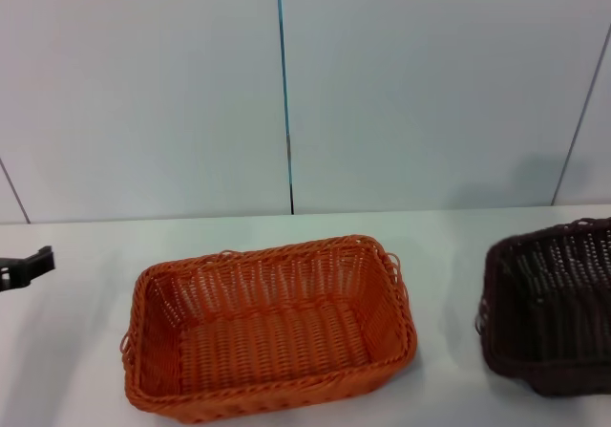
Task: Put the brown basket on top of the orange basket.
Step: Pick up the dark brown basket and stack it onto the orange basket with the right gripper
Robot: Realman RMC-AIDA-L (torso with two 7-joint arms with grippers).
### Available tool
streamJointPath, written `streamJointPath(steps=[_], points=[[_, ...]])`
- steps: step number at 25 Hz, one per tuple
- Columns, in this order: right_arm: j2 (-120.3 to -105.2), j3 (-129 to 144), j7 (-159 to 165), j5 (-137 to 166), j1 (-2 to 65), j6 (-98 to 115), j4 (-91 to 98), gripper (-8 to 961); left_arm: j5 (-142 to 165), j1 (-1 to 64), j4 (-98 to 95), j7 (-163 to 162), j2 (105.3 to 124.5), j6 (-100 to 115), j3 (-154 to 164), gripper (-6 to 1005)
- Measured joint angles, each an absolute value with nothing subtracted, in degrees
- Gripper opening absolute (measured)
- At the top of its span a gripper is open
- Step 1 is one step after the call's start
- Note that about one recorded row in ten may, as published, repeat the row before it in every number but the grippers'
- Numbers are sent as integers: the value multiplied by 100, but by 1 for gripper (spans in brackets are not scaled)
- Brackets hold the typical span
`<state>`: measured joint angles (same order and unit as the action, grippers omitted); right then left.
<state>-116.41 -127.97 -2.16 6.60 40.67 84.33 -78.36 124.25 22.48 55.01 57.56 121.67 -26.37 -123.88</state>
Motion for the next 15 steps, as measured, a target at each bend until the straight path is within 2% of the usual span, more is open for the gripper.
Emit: streamJointPath(steps=[9,12,15], points=[[-11459,-13314,-423,927,4813,9356,-8349,134,12418,2184,5483,5747,12302,-2635,-12902,908],[-11328,-13324,-436,1106,5028,9704,-8590,134,12418,2177,5421,5754,12335,-2624,-13006,908],[-11106,-13286,-441,1114,5256,10024,-8657,134,12377,2154,5320,5736,12350,-2569,-13011,908]])
